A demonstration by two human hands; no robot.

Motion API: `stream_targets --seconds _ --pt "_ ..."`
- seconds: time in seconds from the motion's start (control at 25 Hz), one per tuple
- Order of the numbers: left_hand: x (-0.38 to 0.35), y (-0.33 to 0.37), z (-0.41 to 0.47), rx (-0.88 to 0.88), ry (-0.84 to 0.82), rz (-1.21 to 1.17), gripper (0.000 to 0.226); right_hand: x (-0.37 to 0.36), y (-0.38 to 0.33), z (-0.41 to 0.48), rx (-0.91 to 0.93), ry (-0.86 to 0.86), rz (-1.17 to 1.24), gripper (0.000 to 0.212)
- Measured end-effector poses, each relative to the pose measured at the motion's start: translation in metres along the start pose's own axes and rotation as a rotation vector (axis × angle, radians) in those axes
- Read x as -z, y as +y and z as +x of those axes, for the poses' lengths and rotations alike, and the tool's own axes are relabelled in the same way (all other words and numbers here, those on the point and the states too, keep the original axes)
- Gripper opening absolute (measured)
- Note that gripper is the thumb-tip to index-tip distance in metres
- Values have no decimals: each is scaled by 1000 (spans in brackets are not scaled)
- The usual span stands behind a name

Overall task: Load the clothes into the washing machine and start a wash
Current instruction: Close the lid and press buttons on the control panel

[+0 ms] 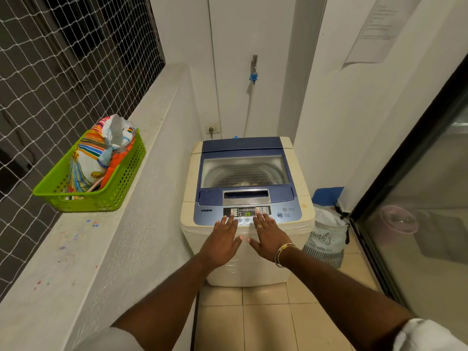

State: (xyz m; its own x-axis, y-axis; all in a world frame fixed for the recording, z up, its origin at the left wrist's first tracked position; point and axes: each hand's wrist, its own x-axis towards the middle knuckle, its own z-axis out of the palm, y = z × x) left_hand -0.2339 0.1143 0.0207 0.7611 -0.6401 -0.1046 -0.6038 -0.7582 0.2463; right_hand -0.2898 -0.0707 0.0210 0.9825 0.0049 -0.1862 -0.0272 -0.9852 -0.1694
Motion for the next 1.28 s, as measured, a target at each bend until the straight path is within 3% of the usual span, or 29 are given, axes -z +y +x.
stream_targets --seconds 0.32,0.48,0.6,0.88,1.12,1.28 --pt "1 13 -5 -3 -22 14 66 11 5 -10 4 4 -18 79" --pt "6 20 -4 19 -37 28 82 13 6 -11 -4 11 -10 80" --pt "7 22 -4 29 -49 25 69 13 8 -13 -5 19 -16 80" --pt "7 24 -4 19 -61 24 68 12 8 -13 -2 18 -23 82" --pt "5 23 -2 11 -56 30 68 12 6 -13 2 27 5 103" --pt "4 23 -3 16 -59 35 68 11 6 -14 -9 20 -15 90"
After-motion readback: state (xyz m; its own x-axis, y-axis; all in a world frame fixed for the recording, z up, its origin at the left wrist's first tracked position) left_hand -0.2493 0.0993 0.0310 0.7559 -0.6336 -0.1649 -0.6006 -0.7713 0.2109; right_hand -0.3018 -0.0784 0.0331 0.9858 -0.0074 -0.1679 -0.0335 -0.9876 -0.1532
